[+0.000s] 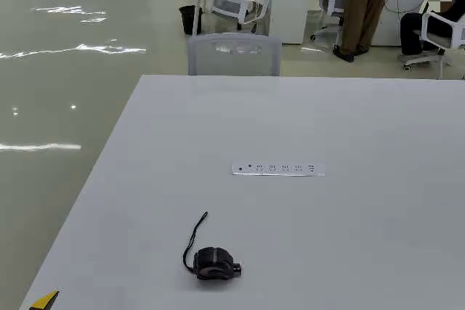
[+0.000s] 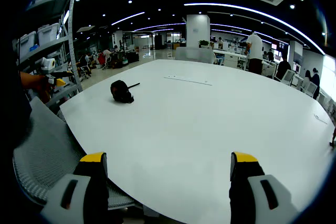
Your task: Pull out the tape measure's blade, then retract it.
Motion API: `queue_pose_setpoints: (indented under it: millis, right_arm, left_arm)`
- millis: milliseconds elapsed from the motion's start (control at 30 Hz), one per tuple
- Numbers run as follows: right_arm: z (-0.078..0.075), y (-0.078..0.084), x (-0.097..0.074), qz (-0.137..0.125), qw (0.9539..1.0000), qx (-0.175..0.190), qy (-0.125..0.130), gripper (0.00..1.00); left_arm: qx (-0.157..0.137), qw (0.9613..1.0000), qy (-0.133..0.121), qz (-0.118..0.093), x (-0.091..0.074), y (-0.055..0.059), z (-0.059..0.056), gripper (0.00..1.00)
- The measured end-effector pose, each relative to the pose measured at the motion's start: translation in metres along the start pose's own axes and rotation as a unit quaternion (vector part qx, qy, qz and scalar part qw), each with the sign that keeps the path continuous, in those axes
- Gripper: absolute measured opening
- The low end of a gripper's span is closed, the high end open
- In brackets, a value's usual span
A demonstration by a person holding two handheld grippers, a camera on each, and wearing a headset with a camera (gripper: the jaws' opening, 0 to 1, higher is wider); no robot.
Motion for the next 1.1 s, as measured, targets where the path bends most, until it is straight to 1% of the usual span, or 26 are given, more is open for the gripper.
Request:
queue_pose_setpoints:
  millis: [67,133,233,300,400,433,500,600,833,867,933,1100]
  right_arm:
    - [0.000,0.000,0.000,-0.001,1.0000,0.000,0.000,1.00]
    - [0.000,0.000,0.000,0.000,1.0000,0.001,-0.002,1.00]
    - [0.001,-0.001,0.000,0.004,1.0000,-0.005,0.000,1.00]
    - [0.000,0.000,-0.001,0.006,1.0000,-0.007,0.001,1.00]
    - [-0.001,0.000,-0.001,0.011,0.9998,-0.018,0.003,1.00]
    - [-0.002,0.000,-0.001,0.014,0.9997,-0.021,0.005,1.00]
    - [-0.003,-0.001,-0.001,0.012,0.9997,-0.022,0.004,1.00]
    - [-0.005,-0.002,-0.003,0.010,0.9997,-0.023,0.006,1.00]
    - [-0.008,-0.003,-0.005,0.007,0.9997,-0.023,0.007,1.00]
    - [-0.008,-0.003,-0.005,0.005,0.9997,-0.023,0.007,1.00]
    - [-0.007,-0.004,-0.005,0.005,0.9996,-0.027,0.006,1.00]
    - [-0.007,-0.006,-0.005,0.007,0.9995,-0.029,0.004,1.00]
  left_arm:
    - [-0.002,1.0000,0.005,-0.007,0.001,0.001,-0.003,0.99]
    - [-0.002,1.0000,0.005,-0.006,0.001,0.002,-0.004,0.99]
    - [-0.004,1.0000,0.000,-0.002,0.000,0.008,0.001,0.99]
    - [-0.006,1.0000,0.003,-0.001,0.000,0.009,0.001,0.99]
    - [0.002,1.0000,-0.001,0.003,-0.001,0.011,0.003,0.99]
    - [0.001,1.0000,-0.003,0.003,-0.001,0.011,0.003,0.99]
    - [-0.006,1.0000,-0.007,0.001,-0.002,0.011,0.005,0.99]
    - [-0.009,0.9999,-0.012,0.006,-0.002,0.012,0.006,0.99]
    - [-0.006,1.0000,-0.006,0.004,0.001,0.005,0.002,0.99]
    - [-0.005,1.0000,-0.005,0.004,0.001,0.004,0.002,0.99]
    - [-0.004,1.0000,-0.002,0.005,0.002,0.007,0.004,0.99]
    - [0.002,0.9999,0.006,0.015,0.004,0.006,0.000,0.99]
Point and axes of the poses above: the centre of the closed fingertips' face, and the gripper's own axes: x roughly forward along the fingers, z roughly to its left, y roughly out of its underside, the point moved 6 cm from there along -x, roughly backward along the fingers, and after that the axes turned 7 degrees about x, right-handed, at the moved point
